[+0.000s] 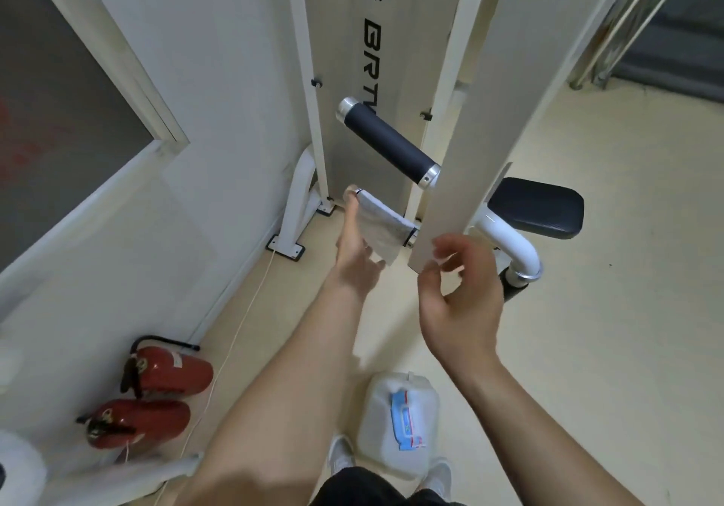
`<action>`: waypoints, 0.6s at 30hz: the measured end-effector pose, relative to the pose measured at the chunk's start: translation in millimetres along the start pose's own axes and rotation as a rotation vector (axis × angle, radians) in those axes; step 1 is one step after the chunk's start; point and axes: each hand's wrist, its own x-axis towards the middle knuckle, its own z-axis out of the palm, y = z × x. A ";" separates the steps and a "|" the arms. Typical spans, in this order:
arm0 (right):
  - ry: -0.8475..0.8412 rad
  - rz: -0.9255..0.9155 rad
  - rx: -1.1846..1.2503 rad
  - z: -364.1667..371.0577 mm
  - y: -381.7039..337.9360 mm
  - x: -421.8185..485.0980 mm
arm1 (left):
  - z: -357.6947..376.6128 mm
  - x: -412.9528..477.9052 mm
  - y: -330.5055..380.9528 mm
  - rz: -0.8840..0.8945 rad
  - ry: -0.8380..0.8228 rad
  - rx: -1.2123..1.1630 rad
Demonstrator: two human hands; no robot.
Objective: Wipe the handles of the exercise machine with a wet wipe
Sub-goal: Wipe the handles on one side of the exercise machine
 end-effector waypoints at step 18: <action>-0.180 0.234 -0.521 -22.6 -11.2 98.2 | 24.2 36.7 -8.9 0.002 -0.074 -0.188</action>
